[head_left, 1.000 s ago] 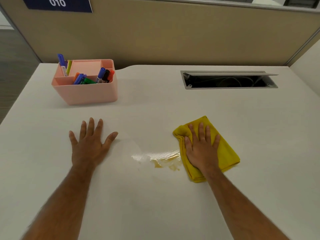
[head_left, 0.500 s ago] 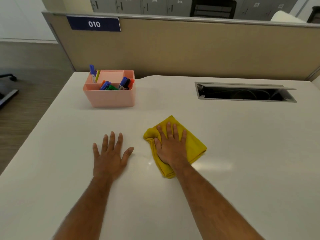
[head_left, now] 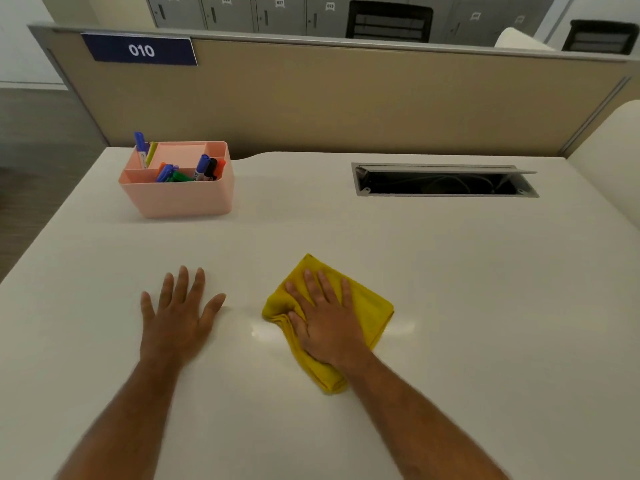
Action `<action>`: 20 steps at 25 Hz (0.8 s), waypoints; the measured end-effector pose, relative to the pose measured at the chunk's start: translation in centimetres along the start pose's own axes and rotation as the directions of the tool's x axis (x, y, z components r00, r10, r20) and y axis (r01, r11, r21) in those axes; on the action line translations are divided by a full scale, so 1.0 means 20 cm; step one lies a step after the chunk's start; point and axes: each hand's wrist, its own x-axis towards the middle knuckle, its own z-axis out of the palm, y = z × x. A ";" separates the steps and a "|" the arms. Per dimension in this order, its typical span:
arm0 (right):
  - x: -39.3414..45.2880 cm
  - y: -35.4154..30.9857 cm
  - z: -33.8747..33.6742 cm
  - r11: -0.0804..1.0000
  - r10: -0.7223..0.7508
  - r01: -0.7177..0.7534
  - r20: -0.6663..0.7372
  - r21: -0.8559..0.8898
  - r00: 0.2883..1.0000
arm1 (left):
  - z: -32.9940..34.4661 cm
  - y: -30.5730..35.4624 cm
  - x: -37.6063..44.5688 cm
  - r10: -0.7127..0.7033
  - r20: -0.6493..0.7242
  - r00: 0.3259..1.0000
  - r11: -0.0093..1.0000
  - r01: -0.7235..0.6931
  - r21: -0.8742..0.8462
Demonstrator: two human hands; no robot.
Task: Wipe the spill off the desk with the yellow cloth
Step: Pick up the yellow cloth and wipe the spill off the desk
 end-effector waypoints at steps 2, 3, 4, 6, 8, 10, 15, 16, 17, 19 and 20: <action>-0.01 0.17 -0.04 0.994 0.105 -0.104 0.016 -0.041 0.994 | 0.00 0.00 0.00 -0.001 0.000 1.000 1.000 0.001 0.000; -0.01 0.26 -0.06 0.985 0.159 -0.158 0.020 -0.063 0.987 | 0.00 -0.01 0.00 -0.002 0.002 1.000 1.000 0.002 -0.001; -0.01 0.34 -0.08 0.975 0.209 -0.206 0.023 -0.082 0.978 | 0.00 -0.01 0.00 -0.001 0.004 1.000 1.000 0.001 -0.003; -0.04 0.46 -0.10 0.955 0.285 -0.281 0.028 -0.091 0.958 | 0.00 -0.01 0.01 0.000 0.010 1.000 1.000 0.000 -0.004; -0.09 0.52 -0.10 0.938 0.341 -0.338 0.020 -0.075 0.940 | 0.00 -0.01 0.00 0.002 0.006 1.000 1.000 -0.002 -0.011; -0.16 0.51 -0.09 0.916 0.395 -0.394 -0.003 -0.072 0.919 | 0.00 -0.02 0.00 0.006 -0.003 1.000 1.000 -0.006 -0.018; -0.27 0.29 -0.04 0.893 0.446 -0.448 -0.041 -0.046 0.894 | 0.01 -0.01 0.00 0.006 -0.006 1.000 1.000 -0.006 -0.023; -0.28 0.23 -0.03 0.904 0.425 -0.427 -0.047 -0.033 0.904 | 0.01 -0.01 0.00 0.006 -0.006 1.000 1.000 -0.006 -0.021; -0.28 0.16 -0.02 0.918 0.394 -0.396 -0.046 -0.019 0.918 | 0.01 -0.01 0.00 0.006 -0.007 1.000 1.000 -0.006 -0.018; -0.29 0.01 -0.01 0.954 0.299 -0.298 -0.032 0.026 0.954 | 0.01 -0.01 0.00 0.003 -0.006 1.000 1.000 -0.003 -0.016; -0.29 -0.06 0.00 0.971 0.235 -0.234 -0.013 0.052 0.972 | 0.01 -0.01 0.00 0.000 -0.002 1.000 1.000 0.000 -0.014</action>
